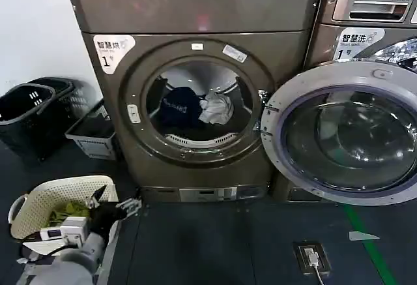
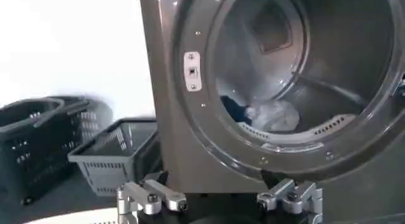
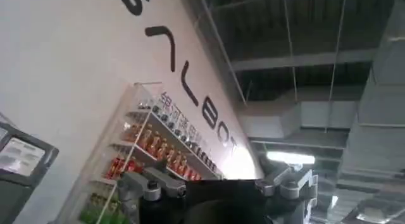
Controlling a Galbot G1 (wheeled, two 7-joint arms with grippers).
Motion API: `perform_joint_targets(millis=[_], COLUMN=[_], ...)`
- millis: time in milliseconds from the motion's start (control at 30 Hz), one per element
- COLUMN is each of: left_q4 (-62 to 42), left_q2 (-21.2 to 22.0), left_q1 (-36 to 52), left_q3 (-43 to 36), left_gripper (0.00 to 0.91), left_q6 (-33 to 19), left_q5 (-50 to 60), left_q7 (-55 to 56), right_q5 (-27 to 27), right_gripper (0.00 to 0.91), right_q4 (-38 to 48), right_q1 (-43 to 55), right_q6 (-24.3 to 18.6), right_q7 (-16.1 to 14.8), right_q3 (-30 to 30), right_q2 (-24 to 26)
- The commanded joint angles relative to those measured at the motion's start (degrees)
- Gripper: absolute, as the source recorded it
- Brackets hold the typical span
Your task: Grasp the clothes from the dryer.
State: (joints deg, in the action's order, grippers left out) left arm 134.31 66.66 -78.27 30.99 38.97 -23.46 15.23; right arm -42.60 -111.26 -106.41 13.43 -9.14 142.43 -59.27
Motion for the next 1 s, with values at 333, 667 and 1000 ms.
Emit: perform_joint_targets(millis=[333, 667, 1000], left_q4=[0.32, 0.04, 0.14], left_q2=[0.09, 0.45, 0.51], left_q1=[0.43, 0.46, 0.33], left_q3=[0.63, 0.53, 0.49], left_gripper=[0.907, 0.907, 0.907], left_q6=[-0.66, -0.68, -0.65], left_q5=[0.09, 0.35, 0.42], left_q7=[-0.34, -0.56, -0.66], right_q5=[-0.88, -0.83, -0.82], right_gripper=[0.907, 0.907, 0.907], right_q4=[0.27, 0.46, 0.45], right_q1=[-0.10, 0.08, 0.32], right_q6=[-0.87, -1.00, -1.12], right_q7=[-0.21, -0.46, -0.67], right_q3=[0.53, 0.29, 0.02], right_q2=[0.07, 0.25, 0.32])
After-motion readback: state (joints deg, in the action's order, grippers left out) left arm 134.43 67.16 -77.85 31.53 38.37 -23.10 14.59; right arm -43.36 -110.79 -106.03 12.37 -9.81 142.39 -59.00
